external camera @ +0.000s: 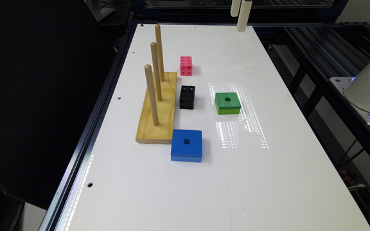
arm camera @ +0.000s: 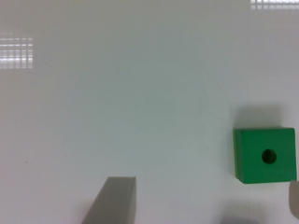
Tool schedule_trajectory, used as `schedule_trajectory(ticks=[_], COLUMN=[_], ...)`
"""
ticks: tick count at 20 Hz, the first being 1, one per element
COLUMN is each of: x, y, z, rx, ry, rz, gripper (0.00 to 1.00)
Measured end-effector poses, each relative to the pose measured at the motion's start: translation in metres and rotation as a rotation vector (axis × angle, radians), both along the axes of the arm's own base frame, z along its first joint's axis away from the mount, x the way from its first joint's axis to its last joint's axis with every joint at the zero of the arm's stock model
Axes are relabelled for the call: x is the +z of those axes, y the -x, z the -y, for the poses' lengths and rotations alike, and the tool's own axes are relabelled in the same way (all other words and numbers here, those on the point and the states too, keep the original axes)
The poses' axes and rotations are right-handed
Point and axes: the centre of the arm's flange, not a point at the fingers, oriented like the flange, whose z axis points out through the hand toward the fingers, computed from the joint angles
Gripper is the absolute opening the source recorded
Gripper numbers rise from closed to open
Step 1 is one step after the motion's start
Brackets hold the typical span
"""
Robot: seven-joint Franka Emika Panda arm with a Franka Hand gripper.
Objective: Pick up pink block.
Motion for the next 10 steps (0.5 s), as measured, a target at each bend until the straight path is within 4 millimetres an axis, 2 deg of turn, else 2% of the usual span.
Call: schedule_trajectory(ticks=[10], x=[0.0074], y=[-0.0074], z=[0.0060], rx=[-0.010], ry=[0.002], rz=[0.017], gripper=[1.00])
